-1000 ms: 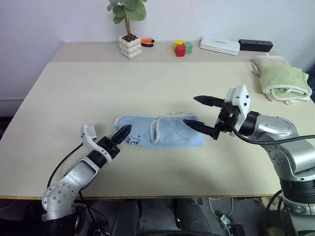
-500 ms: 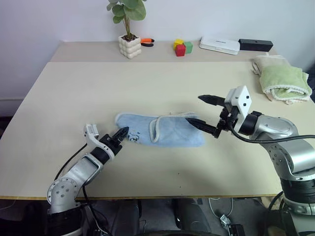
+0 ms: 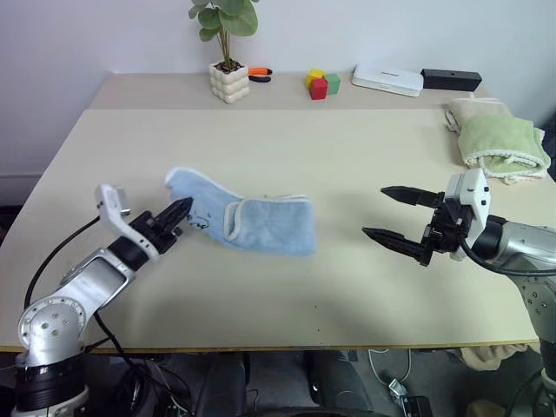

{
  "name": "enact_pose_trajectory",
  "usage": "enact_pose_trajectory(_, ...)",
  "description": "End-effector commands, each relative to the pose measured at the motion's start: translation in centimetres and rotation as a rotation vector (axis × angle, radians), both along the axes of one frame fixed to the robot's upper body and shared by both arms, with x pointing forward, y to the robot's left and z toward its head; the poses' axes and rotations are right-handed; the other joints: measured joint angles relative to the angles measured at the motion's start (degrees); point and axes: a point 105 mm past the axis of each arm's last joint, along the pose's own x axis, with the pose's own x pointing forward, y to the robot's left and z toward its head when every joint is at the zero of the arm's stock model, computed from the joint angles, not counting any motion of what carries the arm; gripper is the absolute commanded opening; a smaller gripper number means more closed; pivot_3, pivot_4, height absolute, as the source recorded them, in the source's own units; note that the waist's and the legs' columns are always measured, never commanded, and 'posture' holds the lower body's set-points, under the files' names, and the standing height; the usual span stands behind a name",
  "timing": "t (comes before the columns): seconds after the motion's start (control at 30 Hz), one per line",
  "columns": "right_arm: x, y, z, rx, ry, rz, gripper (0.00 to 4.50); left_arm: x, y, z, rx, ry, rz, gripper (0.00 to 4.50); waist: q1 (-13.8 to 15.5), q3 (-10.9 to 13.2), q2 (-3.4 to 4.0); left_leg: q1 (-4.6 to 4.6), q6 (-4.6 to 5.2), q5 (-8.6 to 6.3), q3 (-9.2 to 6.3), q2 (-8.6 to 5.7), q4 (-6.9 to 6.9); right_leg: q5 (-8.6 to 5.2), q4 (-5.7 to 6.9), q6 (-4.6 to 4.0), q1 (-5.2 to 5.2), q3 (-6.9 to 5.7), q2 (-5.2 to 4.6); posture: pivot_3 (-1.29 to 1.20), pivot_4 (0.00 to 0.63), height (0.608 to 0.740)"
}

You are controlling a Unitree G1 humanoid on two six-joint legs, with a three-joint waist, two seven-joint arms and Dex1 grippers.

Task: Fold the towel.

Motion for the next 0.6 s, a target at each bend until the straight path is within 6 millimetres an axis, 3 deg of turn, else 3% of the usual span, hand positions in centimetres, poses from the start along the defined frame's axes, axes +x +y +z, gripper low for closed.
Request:
enact_pose_trajectory(0.03,0.0,0.9,1.1,0.017,-0.062,0.023,4.5,-0.1,-4.2,1.6,0.162,-0.126,-0.197,0.05,0.12,0.0,0.0,-0.02,0.0,0.0,0.0,0.0,-0.03,0.0,-0.06,0.0,0.0,0.0,0.0,0.0,0.15,0.74)
enact_pose_trajectory(0.37,0.6,0.8,1.3,0.041,-0.071,-0.036,4.5,0.5,-13.9,-1.2,0.406,-0.216,-0.591,0.05,0.11,0.01,0.02,-0.19,0.01,0.0,-0.06,-0.01,-0.1,0.13,-0.4,0.24,0.04,-0.01,0.05,0.0,0.15,0.74)
enact_pose_trajectory(0.57,0.4,0.4,1.4,0.04,-0.079,-0.069,4.5,1.3,-16.2,-4.4,0.515,-0.182,-0.617,0.05,0.06,0.01,0.02,-0.19,0.01,0.0,-0.06,-0.01,-0.09,0.13,-0.42,0.25,0.05,-0.01,0.05,0.0,0.15,0.74)
enact_pose_trajectory(0.6,0.4,0.4,1.4,0.043,-0.08,-0.076,4.5,1.5,-16.1,-5.0,0.514,-0.148,-0.614,0.29,0.04,0.01,0.02,-0.2,0.02,0.0,-0.06,-0.01,-0.08,0.14,-0.42,0.26,0.04,0.0,0.05,0.0,0.15,0.74)
